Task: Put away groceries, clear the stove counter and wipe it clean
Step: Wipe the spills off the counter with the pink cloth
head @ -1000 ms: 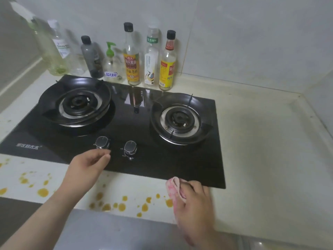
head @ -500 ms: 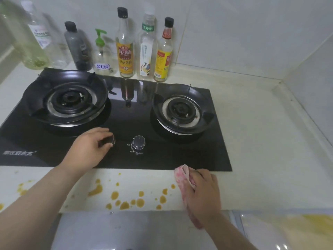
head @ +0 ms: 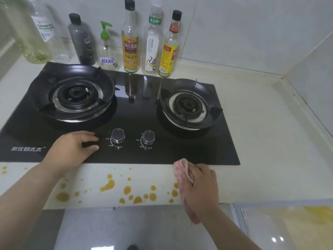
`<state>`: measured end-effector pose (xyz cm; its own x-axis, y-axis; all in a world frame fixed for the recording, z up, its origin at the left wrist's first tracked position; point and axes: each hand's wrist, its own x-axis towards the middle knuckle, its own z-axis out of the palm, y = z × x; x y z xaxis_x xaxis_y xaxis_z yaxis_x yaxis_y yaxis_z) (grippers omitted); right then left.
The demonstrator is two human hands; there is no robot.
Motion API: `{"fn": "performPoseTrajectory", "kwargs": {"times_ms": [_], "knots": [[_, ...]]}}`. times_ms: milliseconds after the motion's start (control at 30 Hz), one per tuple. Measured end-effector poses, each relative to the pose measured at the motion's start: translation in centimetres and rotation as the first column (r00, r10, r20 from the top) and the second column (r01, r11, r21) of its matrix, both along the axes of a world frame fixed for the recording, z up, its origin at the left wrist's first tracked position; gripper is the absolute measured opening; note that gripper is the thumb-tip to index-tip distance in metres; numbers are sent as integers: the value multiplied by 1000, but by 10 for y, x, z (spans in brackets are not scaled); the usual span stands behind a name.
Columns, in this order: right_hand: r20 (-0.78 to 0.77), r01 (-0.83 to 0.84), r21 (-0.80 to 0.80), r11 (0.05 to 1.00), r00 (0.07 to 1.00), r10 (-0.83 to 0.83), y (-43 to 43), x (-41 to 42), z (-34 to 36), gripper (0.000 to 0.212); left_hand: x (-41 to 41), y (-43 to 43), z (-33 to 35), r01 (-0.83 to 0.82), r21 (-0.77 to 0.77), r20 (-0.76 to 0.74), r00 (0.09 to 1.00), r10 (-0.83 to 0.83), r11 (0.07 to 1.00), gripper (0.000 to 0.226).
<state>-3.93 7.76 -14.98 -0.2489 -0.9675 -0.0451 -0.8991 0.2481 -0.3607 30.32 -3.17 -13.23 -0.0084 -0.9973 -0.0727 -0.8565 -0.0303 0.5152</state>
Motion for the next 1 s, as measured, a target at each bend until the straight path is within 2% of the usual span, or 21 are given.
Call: {"fn": "performPoseTrajectory", "kwargs": {"times_ms": [100, 233, 633, 833, 1000], "knots": [[5, 18, -9, 1000, 1000, -18, 0, 8, -2, 32, 10, -3, -5, 0, -4, -80, 997, -1, 1000, 22], [26, 26, -15, 1000, 999, -25, 0, 16, -2, 31, 16, -7, -10, 30, -22, -88, 996, -32, 999, 20], [94, -87, -37, 996, 992, 90, -2, 84, 1, 36, 21, -6, -19, 90, -56, -49, 994, -93, 994, 19], [197, -161, -12, 987, 967, 160, -2, 71, 5, 35, 21, -2, -19, 98, -33, -75, 992, -101, 995, 27], [205, -160, -21, 987, 965, 161, -1, 73, 7, 32, 18, 0, -11, 117, -37, -48, 992, -119, 992, 27]]}}
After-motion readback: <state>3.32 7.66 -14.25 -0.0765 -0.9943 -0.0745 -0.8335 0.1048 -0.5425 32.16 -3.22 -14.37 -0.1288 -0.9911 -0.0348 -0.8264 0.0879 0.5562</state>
